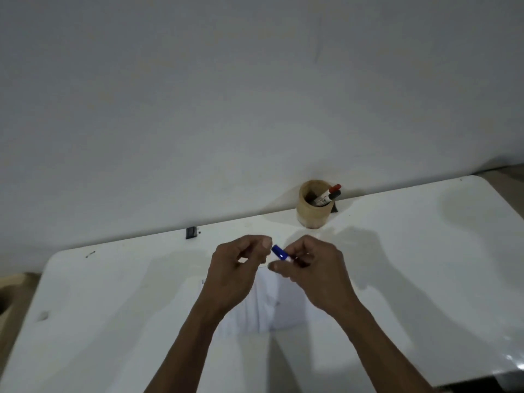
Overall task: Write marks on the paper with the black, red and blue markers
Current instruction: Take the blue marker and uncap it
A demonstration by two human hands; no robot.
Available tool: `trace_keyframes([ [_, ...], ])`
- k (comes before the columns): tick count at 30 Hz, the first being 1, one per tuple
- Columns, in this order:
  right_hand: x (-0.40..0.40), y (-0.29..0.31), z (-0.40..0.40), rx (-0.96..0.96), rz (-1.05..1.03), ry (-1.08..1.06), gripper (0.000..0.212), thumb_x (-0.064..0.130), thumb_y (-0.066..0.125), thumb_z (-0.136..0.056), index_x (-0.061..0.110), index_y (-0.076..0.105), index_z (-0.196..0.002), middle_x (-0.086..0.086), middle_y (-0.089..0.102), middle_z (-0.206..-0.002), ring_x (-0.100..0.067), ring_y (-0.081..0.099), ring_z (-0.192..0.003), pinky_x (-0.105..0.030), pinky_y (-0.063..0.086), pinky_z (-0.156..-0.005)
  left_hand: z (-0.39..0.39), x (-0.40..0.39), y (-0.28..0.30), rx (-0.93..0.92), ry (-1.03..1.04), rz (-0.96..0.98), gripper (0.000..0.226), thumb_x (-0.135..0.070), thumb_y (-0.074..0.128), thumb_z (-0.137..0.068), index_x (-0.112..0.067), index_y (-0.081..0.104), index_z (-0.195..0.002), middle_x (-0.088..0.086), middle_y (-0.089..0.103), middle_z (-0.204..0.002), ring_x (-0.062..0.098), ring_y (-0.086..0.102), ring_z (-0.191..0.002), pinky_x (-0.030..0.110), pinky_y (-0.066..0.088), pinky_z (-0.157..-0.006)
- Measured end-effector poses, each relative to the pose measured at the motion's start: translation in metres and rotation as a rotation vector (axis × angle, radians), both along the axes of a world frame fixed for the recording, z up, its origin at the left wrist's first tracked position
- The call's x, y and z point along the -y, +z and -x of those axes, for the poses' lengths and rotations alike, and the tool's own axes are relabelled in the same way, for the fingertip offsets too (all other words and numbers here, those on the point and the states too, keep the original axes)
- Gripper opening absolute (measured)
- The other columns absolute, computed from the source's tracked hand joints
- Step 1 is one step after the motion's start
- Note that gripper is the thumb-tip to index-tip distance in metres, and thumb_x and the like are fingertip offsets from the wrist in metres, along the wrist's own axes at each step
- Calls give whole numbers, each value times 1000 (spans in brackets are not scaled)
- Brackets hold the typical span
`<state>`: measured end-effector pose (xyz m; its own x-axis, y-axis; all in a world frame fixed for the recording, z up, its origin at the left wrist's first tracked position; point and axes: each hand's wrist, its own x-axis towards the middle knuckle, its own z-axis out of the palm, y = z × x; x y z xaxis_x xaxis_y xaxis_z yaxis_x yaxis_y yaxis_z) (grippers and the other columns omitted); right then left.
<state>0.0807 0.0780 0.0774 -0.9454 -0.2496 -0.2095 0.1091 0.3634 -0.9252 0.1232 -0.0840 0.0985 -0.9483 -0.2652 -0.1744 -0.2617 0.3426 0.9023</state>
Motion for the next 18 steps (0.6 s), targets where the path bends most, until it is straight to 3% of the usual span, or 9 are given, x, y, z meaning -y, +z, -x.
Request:
trace_keyframes([
  [4, 25, 8, -27, -50, -43, 100, 29, 24, 96, -65, 13, 72, -77, -5, 75, -68, -26, 73, -64, -37, 62, -64, -34, 25, 0, -7, -33, -4, 11, -25, 69, -91, -22, 78, -87, -11, 77, -85, 2, 68, -74, 18, 52, -66],
  [8, 41, 13, -54, -24, -83, 191, 30, 27, 97, -63, 17, 74, -81, 0, 72, -72, -8, 64, -60, -22, 54, -60, -66, 47, -5, -6, 32, -90, 14, -21, 68, -90, -20, 76, -79, -5, 75, -77, 8, 65, -67, 23, 55, -66],
  [11, 39, 12, -69, -19, -113, 199, 25, 24, 96, -65, 24, 76, -81, 6, 76, -75, -6, 63, -61, -24, 52, -59, -90, 66, -15, -15, 192, -249, 15, -21, 67, -92, -15, 76, -83, -2, 74, -72, 10, 65, -66, 28, 58, -71],
  [15, 40, 17, -91, 81, 171, 0, 21, 2, 89, -72, 5, 75, -86, -6, 78, -69, -15, 68, -57, -27, 54, -55, -120, 84, -24, -21, 286, -431, 12, -12, 65, -93, -5, 74, -89, 5, 72, -76, 14, 64, -66, 34, 58, -78],
  [18, 55, 16, -108, 219, 474, -244, 20, -1, 84, -76, 1, 70, -91, -10, 75, -71, -21, 71, -65, -25, 59, -61, -136, 83, -22, -50, 230, -349, 9, -12, 67, -92, -10, 75, -89, -1, 72, -74, 11, 62, -64, 24, 56, -72],
])
